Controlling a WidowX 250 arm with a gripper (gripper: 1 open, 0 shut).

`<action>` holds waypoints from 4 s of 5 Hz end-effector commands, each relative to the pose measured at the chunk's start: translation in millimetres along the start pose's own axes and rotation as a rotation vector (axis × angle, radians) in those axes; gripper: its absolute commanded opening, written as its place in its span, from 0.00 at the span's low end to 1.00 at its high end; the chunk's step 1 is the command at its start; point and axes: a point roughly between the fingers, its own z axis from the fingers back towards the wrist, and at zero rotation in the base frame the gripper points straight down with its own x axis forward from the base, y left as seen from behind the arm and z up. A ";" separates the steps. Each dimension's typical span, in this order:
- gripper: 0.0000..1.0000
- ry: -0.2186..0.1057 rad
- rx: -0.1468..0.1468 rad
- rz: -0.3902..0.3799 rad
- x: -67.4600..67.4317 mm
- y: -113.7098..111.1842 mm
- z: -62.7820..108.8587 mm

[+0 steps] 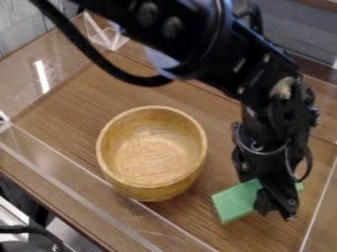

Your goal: Remove the green block from inside the brown bowl and put it on the table

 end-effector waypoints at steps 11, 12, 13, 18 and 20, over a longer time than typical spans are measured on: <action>0.00 -0.006 -0.053 0.160 1.9 22.2 -11.1; 0.00 0.003 -0.061 0.170 1.6 22.6 -7.9; 0.00 0.009 -0.066 0.178 1.6 23.4 -4.8; 1.00 0.024 -0.086 0.204 2.6 27.2 -7.8; 1.00 0.022 -0.087 0.206 1.7 25.2 -25.8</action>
